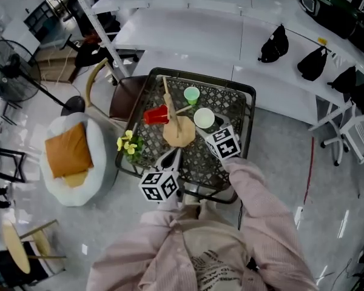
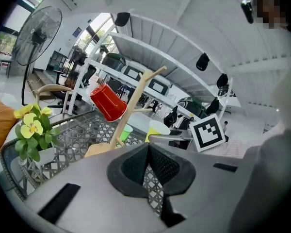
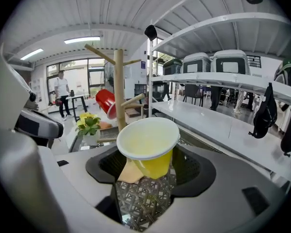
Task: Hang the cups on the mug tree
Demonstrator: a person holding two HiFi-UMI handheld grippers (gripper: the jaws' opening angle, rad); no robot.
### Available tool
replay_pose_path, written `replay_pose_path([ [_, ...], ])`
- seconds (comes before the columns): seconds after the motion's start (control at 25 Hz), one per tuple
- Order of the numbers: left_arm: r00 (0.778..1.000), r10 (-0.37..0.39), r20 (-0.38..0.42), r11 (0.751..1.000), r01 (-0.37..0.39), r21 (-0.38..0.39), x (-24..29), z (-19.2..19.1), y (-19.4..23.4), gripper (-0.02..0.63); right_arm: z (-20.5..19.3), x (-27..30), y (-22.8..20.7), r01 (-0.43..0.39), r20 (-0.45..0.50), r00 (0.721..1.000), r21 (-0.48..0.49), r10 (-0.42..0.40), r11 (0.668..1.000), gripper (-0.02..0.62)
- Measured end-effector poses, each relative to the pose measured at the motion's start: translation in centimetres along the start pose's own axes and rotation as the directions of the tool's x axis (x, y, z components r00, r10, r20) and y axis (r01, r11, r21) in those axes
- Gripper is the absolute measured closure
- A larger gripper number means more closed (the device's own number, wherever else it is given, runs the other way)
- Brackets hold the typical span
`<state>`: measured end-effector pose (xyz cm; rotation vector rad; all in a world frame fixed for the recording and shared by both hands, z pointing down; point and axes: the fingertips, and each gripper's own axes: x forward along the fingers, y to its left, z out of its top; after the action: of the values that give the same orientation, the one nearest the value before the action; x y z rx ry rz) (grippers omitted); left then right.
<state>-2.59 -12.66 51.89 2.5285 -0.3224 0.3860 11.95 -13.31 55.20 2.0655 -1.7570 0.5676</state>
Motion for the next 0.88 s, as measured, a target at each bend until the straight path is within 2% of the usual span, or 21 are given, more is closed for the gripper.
replay_pose_path([
  [0.52, 0.999, -0.011, 0.031, 0.999, 0.010, 0.030, -0.5, 2.8, 0.9, 0.607, 3.0, 1.0, 0.7, 0.012, -0.040, 0.999, -0.123, -0.017, 0.992, 0.305],
  [0.88, 0.999, -0.038, 0.032, 0.998, 0.037, 0.056, -0.3, 3.6, 1.5, 0.607, 4.7, 1.6, 1.5, 0.049, -0.069, 0.995, -0.295, -0.072, 0.954, 0.305],
])
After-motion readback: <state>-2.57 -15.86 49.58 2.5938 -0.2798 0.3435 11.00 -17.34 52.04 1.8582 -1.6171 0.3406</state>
